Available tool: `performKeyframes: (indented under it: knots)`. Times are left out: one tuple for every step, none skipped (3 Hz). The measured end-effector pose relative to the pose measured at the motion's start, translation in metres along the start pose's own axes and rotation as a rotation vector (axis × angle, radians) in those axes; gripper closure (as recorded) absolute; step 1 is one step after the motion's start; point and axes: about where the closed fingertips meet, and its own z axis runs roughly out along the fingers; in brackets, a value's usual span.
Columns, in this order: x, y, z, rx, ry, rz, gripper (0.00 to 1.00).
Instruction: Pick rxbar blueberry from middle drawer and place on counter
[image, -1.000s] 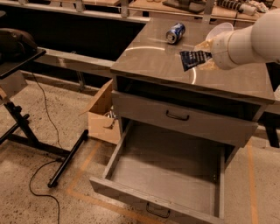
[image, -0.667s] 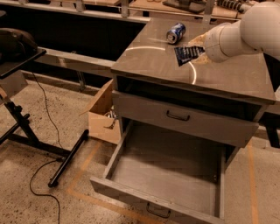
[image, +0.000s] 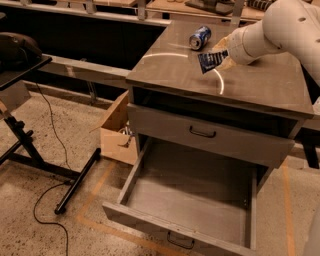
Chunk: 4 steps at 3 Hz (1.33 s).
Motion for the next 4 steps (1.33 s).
performKeyframes:
  knots:
    - [0.004,-0.005,0.008,-0.005,0.006,-0.001,0.12]
    - [0.007,-0.003,0.014,-0.022,0.011,-0.001,0.0]
    - [0.015,-0.006,0.002,-0.012,0.053,-0.006,0.0]
    - [0.033,-0.007,-0.026,0.018,0.15,-0.003,0.0]
